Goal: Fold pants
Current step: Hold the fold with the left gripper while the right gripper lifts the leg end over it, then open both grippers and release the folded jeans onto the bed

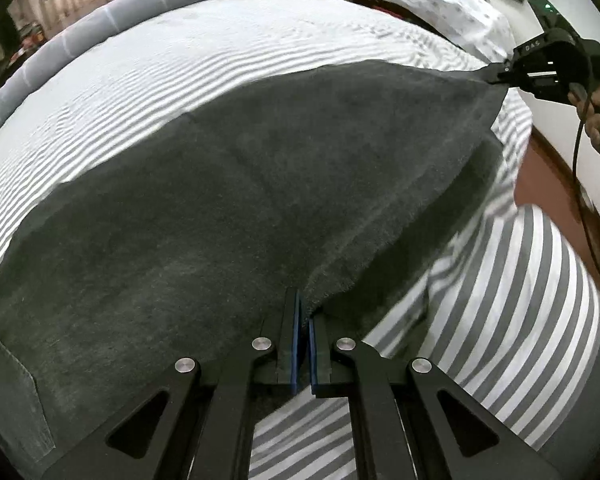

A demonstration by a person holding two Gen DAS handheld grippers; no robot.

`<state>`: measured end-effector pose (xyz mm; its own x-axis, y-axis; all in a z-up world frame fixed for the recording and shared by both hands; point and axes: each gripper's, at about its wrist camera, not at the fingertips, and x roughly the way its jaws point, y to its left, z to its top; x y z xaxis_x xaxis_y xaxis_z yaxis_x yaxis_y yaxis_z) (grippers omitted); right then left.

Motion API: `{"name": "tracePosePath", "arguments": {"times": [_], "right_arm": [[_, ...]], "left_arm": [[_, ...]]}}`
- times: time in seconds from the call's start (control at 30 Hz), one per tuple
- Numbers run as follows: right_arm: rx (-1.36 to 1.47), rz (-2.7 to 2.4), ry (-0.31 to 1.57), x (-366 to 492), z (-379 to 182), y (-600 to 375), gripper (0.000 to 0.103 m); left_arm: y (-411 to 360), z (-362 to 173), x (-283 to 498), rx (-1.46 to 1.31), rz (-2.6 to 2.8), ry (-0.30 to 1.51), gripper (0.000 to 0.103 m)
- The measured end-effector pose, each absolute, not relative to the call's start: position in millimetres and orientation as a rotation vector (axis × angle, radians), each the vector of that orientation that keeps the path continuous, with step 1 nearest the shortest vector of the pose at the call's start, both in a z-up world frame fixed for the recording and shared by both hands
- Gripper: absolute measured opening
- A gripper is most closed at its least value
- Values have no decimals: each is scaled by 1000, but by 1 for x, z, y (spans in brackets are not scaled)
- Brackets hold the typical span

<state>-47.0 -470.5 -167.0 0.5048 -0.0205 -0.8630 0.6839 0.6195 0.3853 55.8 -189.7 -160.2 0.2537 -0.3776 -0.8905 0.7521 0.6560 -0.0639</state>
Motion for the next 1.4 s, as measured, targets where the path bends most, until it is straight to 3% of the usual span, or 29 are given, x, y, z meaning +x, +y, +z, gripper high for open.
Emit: {"name": "tracePosePath", "arguments": {"times": [0.73,0.8,0.93,1.2,1.27,1.4], "right_arm": [[799,-602,1091,-70,-243,-455,3],[813,-607,1099,-69,-243,-455,8],[831,-623,1121,-68,-231,-455,44],[800,-632,1042,-66,-165,-446,44],[767,-578,1030,-48,-146,-440,44],[689,-361,1042,15,-118,-402,44]], "left_arm": [[-182,-177,44,447,-857,1092,5],[-182,-181,46,433,-841,1100,6],[-182,-181,51,384,-835,1144,14],[-144,-136,60,232,-868,1138,22],[-126,-122,69,179,-839,1103,31],[-83,-103,105,93,-660,1018,35]]}}
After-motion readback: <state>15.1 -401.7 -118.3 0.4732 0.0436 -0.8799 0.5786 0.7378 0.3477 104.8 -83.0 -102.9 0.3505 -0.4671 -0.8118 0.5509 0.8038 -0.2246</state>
